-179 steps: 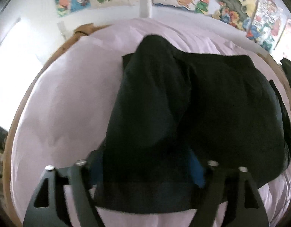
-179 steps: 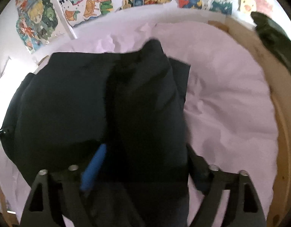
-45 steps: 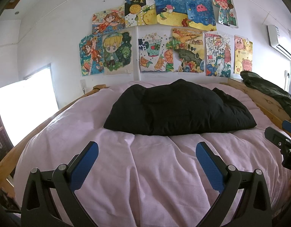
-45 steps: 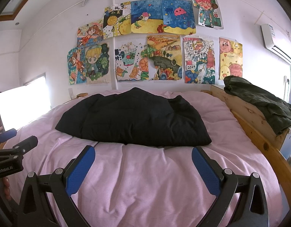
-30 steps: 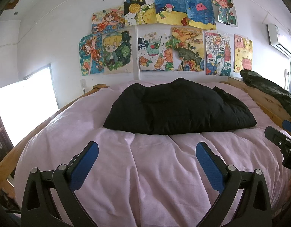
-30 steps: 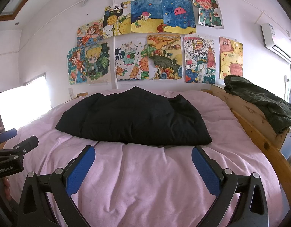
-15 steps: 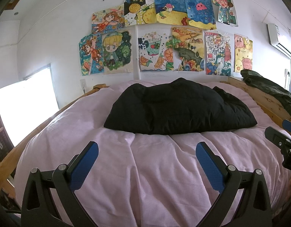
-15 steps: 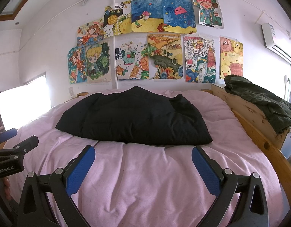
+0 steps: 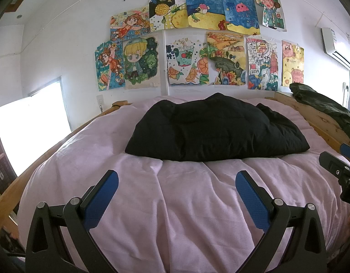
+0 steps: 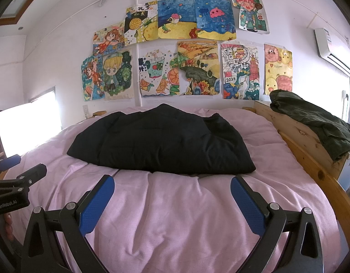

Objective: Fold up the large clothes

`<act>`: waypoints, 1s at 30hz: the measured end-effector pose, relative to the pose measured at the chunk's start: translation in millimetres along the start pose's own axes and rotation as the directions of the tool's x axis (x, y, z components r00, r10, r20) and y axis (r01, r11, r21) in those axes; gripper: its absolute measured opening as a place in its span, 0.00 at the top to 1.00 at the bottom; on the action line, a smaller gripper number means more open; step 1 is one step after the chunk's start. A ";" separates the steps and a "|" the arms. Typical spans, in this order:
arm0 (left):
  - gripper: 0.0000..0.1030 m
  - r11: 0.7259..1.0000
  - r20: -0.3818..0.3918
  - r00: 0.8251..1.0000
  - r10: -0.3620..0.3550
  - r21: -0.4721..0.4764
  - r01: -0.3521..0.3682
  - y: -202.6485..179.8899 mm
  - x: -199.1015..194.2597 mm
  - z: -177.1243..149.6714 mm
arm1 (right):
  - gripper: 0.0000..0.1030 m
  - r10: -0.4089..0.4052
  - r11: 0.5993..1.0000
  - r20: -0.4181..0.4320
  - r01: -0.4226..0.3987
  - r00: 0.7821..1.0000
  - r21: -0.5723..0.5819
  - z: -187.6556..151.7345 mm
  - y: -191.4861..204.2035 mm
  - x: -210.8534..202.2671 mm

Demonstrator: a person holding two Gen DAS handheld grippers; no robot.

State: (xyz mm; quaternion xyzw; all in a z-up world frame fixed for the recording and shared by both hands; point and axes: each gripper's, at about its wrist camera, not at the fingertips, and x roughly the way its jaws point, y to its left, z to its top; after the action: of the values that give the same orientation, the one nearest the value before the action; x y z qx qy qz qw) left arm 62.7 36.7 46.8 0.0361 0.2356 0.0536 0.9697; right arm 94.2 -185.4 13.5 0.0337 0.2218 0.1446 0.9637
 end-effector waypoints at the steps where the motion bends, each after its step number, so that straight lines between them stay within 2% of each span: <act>1: 0.02 1.000 0.000 1.000 0.000 0.000 0.000 0.1 0.0 0.1 | 0.00 0.000 1.000 0.000 0.000 1.000 0.000 0.1 -0.1 -0.1; 24: 0.02 0.999 -0.033 0.998 -0.046 -0.030 0.045 13.3 1.3 -7.2 | 0.00 -0.001 1.000 -0.001 0.001 1.000 0.002 1.0 0.9 -0.1; 27: 0.02 0.999 -0.039 0.999 -0.034 -0.021 0.033 12.0 -2.7 -6.8 | 0.00 -0.001 1.000 -0.001 0.001 1.000 0.002 1.1 0.8 -0.1; 30: 0.02 0.999 -0.031 0.998 -0.052 -0.008 0.052 11.2 -8.0 -6.5 | 0.00 -0.001 1.000 -0.001 0.001 1.000 0.002 1.5 0.7 0.0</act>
State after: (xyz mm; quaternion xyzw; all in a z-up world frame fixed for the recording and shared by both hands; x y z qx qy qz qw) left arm 51.7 47.1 45.7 0.0256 0.2513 0.0296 0.9671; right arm 94.7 -184.8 14.9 0.0343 0.2226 0.1439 0.9636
